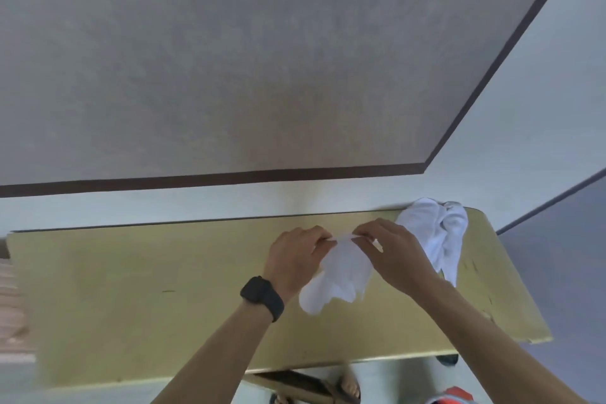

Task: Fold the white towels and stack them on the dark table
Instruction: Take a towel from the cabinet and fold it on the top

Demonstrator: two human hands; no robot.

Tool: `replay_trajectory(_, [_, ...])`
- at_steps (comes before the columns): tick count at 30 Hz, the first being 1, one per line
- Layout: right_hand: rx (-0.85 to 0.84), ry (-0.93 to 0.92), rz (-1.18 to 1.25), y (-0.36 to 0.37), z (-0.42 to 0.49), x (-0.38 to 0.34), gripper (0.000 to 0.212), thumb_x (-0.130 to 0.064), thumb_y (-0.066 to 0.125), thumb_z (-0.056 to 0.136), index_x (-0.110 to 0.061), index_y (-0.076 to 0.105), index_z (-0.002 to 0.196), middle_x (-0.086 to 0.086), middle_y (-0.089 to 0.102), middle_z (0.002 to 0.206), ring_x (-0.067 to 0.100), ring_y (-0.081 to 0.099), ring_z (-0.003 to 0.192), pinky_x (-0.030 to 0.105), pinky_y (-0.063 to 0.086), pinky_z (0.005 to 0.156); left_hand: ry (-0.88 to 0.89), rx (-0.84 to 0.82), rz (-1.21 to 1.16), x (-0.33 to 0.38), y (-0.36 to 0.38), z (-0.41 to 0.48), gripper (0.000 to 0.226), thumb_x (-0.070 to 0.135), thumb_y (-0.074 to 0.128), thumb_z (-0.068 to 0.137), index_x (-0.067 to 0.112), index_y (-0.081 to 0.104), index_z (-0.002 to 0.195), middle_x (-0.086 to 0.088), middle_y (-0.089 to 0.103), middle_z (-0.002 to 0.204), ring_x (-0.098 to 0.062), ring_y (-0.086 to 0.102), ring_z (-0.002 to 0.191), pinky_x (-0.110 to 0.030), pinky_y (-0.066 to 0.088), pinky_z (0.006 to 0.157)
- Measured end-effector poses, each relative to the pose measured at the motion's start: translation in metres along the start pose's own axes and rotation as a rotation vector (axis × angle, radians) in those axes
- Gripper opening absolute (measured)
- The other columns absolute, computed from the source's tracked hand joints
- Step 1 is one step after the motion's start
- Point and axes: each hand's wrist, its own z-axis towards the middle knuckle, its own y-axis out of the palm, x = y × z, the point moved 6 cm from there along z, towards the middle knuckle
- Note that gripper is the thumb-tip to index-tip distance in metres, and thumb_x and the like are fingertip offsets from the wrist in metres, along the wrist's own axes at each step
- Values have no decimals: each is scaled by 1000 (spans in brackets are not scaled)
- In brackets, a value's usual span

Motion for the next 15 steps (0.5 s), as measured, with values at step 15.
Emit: replay_trajectory(15, [-345, 32, -159, 87, -51, -12, 20, -22, 46, 103, -15, 64, 107, 0, 64, 97, 22, 60, 89, 32, 45, 75, 242, 98, 495, -118, -40, -63, 31, 3, 84, 70, 20, 73, 94, 3, 69, 83, -18, 65, 68, -29, 52, 58])
